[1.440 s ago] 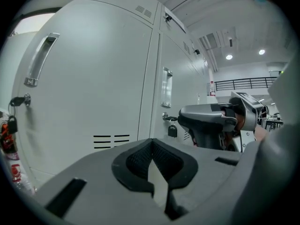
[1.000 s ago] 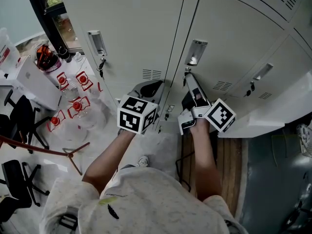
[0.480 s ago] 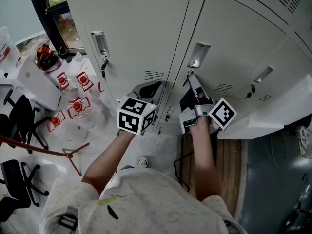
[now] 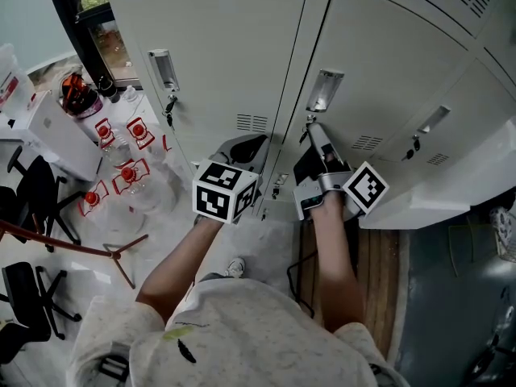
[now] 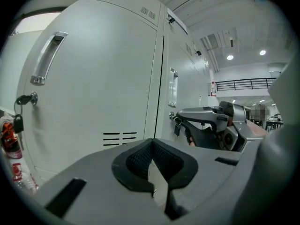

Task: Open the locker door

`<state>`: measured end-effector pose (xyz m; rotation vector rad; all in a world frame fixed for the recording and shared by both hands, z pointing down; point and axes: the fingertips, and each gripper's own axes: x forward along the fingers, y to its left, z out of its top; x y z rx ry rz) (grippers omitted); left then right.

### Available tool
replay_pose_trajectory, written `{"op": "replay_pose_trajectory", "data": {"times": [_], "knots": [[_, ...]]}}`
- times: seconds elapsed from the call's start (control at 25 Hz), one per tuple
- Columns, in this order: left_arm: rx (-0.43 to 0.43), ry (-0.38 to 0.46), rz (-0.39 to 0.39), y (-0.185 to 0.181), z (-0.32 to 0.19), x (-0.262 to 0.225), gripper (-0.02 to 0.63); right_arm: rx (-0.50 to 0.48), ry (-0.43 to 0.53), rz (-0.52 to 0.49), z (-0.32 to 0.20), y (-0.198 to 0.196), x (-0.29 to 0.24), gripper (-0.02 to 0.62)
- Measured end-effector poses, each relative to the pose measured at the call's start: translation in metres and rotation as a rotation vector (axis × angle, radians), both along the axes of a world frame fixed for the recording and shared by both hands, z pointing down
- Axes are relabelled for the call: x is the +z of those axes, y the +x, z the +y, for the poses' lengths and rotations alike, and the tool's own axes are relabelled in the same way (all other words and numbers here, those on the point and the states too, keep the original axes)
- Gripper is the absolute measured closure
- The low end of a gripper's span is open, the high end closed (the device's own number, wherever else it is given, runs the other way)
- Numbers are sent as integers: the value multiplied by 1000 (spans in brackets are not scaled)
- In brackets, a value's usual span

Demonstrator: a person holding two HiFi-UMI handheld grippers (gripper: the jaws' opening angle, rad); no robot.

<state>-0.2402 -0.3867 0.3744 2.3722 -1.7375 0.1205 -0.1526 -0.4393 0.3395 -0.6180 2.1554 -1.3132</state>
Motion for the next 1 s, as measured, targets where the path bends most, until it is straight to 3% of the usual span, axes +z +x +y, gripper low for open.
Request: {"op": "replay_pose_trajectory", "data": {"times": [1.0], "knots": [[-111,0,-8,30,41,-3,600,-129,8,-15,38,26,1,557]]}}
